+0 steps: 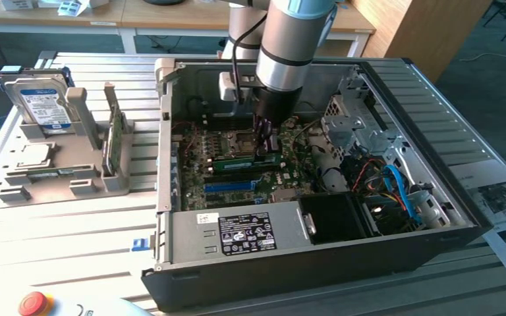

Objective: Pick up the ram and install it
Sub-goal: 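Insert the ram into the slot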

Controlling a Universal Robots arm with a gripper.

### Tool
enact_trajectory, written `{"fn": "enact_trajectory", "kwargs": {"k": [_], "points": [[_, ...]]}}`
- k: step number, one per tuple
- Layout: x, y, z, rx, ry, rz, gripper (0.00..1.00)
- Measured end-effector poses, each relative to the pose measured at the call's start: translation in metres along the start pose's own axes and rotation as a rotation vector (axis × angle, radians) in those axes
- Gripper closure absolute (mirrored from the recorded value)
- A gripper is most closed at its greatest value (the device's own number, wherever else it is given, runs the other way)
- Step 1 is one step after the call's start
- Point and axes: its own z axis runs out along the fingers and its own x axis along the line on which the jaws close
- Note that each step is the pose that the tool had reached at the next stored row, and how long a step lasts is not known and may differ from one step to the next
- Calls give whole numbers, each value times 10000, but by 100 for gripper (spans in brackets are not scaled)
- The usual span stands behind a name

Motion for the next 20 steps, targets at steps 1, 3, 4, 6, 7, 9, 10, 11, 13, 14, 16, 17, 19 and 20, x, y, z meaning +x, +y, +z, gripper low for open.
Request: {"fn": "enact_trajectory", "kwargs": {"k": [1, 3, 4, 6, 7, 9, 10, 11, 13, 14, 16, 17, 19, 20], "points": [[2, -4, 0, -2, 0, 0, 88], [6, -19, -1, -6, 0, 3, 88], [7, -29, -1, -2, -1, 2, 88], [9, -49, -3, -1, 0, -1, 88], [9, -53, -3, -1, -1, -2, 88], [9, -53, -3, -1, -1, -1, 88], [9, -53, -3, -1, -1, -1, 88], [9, -53, -3, -1, 0, 0, 88], [10, -60, -3, -18, -5, -2, 88], [13, -65, -3, -39, -8, -2, 88], [19, -80, -5, -100, -19, -5, 88], [22, -85, -4, -123, -26, -7, 88], [29, -97, -5, -171, -38, -8, 88], [32, -101, -5, -186, -42, -9, 88]]}}
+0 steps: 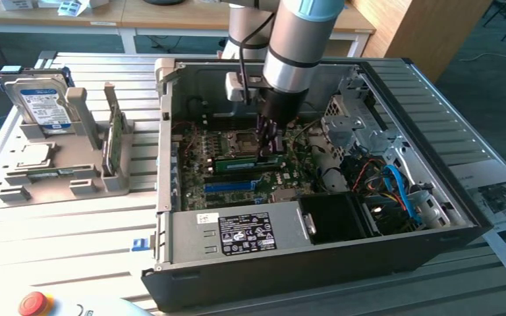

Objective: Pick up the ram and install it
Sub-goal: 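Insert the ram into the slot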

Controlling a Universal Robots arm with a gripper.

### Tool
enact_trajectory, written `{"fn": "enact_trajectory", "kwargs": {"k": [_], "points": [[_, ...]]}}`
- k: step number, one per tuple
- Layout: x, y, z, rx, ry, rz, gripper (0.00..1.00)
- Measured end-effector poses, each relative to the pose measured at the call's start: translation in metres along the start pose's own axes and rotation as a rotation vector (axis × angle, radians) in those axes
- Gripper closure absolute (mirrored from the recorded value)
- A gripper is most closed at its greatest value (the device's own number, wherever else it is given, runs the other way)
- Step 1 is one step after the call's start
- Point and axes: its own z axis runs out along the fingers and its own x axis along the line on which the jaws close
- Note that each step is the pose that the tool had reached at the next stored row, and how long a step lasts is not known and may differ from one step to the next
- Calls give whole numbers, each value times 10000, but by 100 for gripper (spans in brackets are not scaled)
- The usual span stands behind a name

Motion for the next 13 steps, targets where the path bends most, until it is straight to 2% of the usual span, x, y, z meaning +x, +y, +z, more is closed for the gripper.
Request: {"fn": "enact_trajectory", "kwargs": {"k": [4, 5, 8, 11, 12, 13], "points": [[0, 0, 0, -1, -1, 0, 88], [1, -5, 0, -23, -3, -2, 88], [7, -21, -4, -241, -2, -7, 88], [8, -28, -8, -382, 3, -10, 88], [7, -29, -8, -416, 1, -12, 88], [7, -29, -8, -419, 1, -11, 88]]}}
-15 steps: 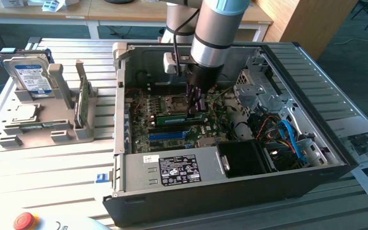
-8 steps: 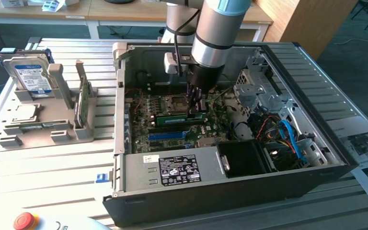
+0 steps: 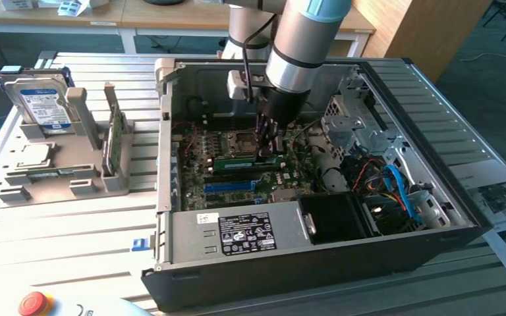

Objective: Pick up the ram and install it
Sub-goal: 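Insert the ram into the slot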

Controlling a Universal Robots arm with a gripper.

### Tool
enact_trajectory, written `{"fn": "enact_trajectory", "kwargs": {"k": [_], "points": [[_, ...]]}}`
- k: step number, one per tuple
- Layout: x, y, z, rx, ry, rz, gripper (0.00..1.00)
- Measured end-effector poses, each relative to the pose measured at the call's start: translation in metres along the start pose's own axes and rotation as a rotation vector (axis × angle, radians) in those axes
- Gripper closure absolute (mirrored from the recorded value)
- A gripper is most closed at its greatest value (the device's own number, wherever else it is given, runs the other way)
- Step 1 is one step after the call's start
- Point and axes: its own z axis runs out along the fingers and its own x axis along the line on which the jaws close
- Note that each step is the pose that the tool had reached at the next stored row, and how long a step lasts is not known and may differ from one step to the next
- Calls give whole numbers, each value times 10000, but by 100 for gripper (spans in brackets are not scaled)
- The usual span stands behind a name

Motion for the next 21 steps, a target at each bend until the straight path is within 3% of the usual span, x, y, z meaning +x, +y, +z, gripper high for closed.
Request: {"fn": "enact_trajectory", "kwargs": {"k": [21], "points": [[-28, -8, -4, -4, 3, 0, 88]]}}
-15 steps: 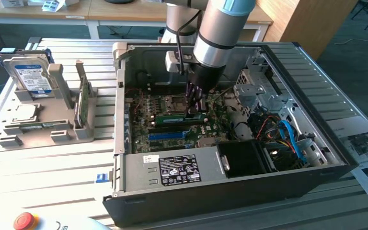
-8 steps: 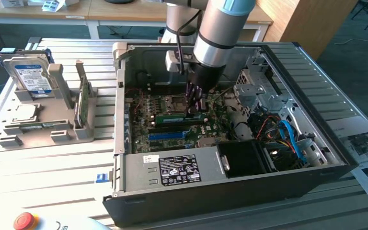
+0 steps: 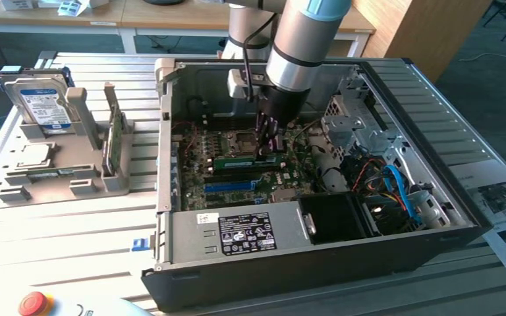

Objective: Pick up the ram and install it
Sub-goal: 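Insert the ram into the slot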

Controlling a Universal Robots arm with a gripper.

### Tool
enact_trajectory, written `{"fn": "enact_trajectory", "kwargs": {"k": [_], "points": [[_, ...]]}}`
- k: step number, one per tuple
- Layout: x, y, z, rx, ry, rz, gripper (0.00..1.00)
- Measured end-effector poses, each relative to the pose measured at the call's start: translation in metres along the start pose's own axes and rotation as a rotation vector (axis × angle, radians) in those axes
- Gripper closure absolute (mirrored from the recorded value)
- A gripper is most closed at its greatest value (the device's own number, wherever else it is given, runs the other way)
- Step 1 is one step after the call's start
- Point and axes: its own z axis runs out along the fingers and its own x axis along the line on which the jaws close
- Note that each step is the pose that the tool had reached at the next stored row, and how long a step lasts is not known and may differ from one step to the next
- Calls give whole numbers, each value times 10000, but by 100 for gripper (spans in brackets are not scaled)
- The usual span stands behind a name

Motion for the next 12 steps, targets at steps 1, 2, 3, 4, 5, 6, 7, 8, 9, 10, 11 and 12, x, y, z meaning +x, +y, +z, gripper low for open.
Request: {"fn": "enact_trajectory", "kwargs": {"k": [1, 2, 3, 4, 5, 6, 7, 8, 9, 10, 11, 12], "points": [[0, 0, 0, -1, 1, 1, 88], [0, -3, 1, 0, 1, 1, 88], [0, -6, 1, 0, 1, 1, 88], [0, -11, 1, 0, 1, 0, 88], [0, -14, 0, 0, 1, 1, 88], [0, -16, 1, 0, 0, 1, 88], [0, -15, 1, 0, -1, 1, 88], [0, -16, 1, 0, 0, 1, 88], [0, -16, 1, 0, 0, 2, 88], [-1, -16, 1, 1, -1, 1, 88], [-5, -17, 2, 1, -3, -1, 88], [-10, -17, 1, 1, -2, -1, 88]]}}
